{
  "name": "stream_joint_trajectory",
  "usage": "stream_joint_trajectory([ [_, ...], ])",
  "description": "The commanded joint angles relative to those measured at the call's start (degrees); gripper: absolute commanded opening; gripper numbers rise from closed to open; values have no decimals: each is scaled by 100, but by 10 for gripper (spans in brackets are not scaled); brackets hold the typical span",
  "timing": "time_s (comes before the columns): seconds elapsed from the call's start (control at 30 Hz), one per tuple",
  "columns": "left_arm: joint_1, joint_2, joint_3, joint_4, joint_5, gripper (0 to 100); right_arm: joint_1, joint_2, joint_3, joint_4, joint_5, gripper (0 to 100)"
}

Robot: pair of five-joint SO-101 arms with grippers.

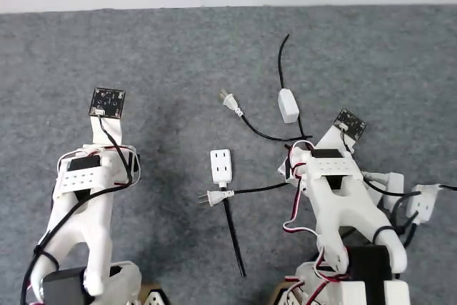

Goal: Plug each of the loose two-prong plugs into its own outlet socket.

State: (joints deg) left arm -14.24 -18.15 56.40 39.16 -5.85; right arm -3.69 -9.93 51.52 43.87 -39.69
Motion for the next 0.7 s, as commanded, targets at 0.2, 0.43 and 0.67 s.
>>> stream_joint_trajectory([
  [0.2,-44,-18,-127,-123,-35,170,31,-435,-536,523,264,8],
  [0.43,-44,-18,-127,-123,-35,170,-207,-1982,-1389,1701,1556,8],
  [0.67,-44,-18,-127,-123,-35,170,-479,-2475,-2848,3169,1714,8],
])
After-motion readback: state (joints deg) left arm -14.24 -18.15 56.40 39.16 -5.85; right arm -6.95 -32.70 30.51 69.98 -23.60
